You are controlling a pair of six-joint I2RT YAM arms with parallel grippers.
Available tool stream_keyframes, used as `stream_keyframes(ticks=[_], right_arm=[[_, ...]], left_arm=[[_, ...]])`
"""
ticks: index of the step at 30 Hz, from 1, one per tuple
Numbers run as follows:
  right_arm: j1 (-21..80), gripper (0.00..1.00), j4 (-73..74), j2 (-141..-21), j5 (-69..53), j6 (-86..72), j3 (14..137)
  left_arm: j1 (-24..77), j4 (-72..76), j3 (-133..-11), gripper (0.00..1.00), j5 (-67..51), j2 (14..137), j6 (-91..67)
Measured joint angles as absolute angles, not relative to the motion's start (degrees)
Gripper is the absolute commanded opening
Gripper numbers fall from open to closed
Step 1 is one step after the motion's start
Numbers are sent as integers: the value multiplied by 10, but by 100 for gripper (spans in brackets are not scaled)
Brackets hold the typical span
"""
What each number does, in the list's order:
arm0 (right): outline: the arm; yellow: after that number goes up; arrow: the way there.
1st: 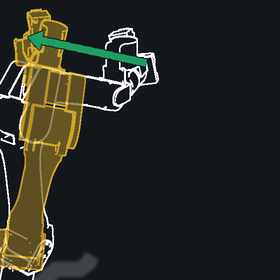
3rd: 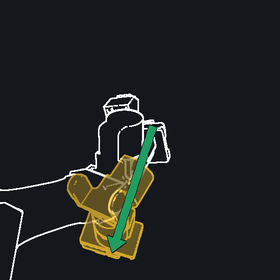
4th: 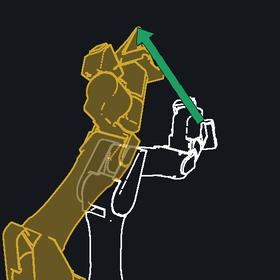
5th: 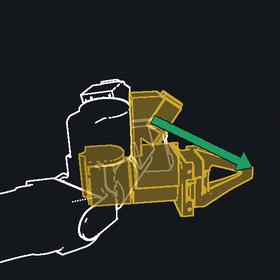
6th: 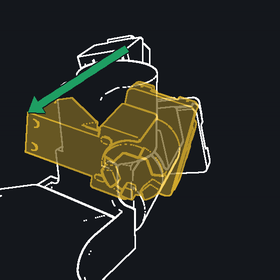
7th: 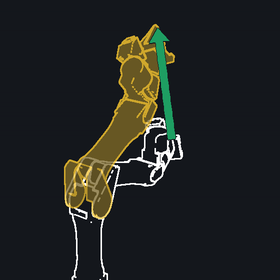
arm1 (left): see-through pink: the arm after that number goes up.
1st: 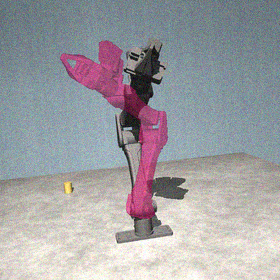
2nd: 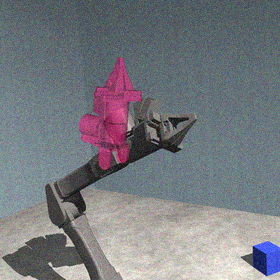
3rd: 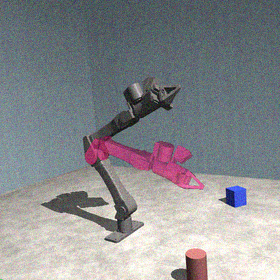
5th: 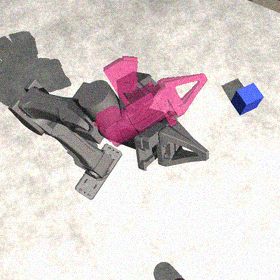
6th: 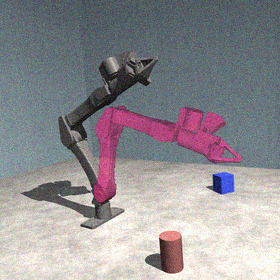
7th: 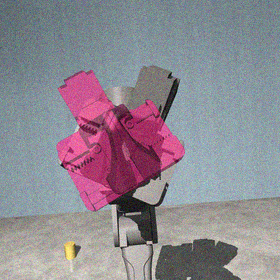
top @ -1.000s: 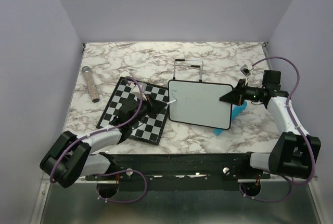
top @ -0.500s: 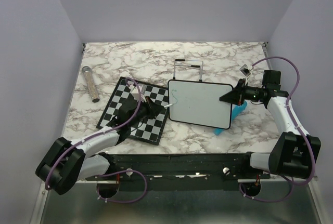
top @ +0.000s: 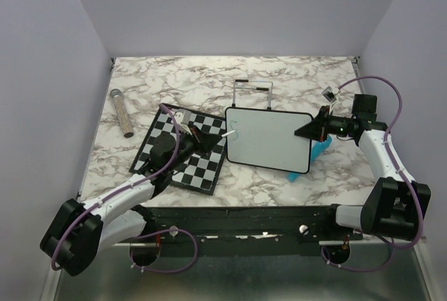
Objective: Write a sentence on the whiteboard
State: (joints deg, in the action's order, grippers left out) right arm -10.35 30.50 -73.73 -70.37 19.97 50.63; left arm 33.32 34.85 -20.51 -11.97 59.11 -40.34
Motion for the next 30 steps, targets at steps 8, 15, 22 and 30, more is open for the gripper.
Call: stream_keyframes(ticks=[8,15,22,30], right_arm=[[-103,1,305,-737,-704,200,506],[-103,1,305,-737,-704,200,506],[-103,1,305,-737,-704,200,506],[-103,1,305,-737,-704,200,506]], left_arm=[[333,385,-192,0,-122,576,-430],[346,408,-183,0,-104,583,-441],[354,419,-183,0,-78,606,-442],[359,433,-190,0,-64,647,-442]])
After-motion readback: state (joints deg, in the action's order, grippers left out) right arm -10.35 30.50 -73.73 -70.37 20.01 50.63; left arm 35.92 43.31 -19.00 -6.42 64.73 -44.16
